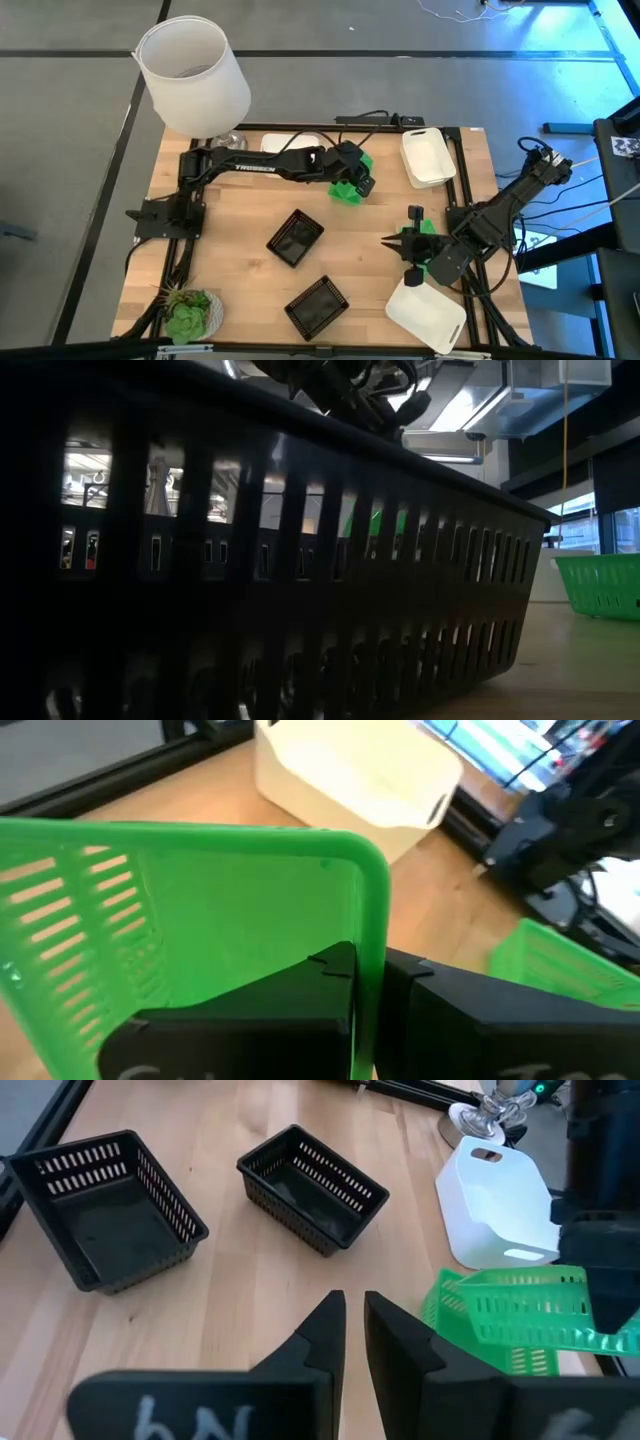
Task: Stack baskets by color
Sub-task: Stack the bottom left green bin on the top green bin, then stack the bottom green bin on the stacked green bins
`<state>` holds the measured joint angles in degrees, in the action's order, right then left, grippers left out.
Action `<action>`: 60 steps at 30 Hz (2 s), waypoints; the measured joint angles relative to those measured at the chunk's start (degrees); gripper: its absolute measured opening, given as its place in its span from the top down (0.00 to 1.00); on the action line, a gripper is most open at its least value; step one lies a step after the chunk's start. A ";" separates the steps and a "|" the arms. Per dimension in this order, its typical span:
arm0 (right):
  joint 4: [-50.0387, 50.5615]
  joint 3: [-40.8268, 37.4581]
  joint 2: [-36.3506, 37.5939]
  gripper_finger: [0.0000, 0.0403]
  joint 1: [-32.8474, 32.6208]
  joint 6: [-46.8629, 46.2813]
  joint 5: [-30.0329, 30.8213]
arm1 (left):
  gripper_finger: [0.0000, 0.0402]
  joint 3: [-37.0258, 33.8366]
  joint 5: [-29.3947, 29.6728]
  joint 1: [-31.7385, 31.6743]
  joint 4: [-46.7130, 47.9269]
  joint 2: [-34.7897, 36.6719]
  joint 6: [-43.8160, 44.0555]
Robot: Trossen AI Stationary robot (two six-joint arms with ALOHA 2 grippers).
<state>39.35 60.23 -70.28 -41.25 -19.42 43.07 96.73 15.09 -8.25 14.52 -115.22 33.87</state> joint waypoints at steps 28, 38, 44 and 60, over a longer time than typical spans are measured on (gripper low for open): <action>3.79 -0.02 0.00 0.89 0.04 -4.48 0.92 | 0.85 0.00 -0.37 -0.13 4.11 0.02 -2.95; 9.35 -0.02 -0.02 0.89 0.17 -7.56 -1.67 | 0.85 0.00 -3.39 1.58 4.46 6.53 -11.19; 16.89 -0.02 -0.02 0.89 1.06 -21.23 -13.32 | 0.86 0.11 -4.67 7.63 7.07 14.12 -17.72; 28.33 -0.02 -2.07 0.89 8.12 -68.69 -29.47 | 0.87 0.04 -1.67 20.46 13.44 23.02 -17.97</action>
<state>67.68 60.20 -72.35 -33.13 -88.11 13.60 96.77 13.42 12.21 27.96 -92.20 15.90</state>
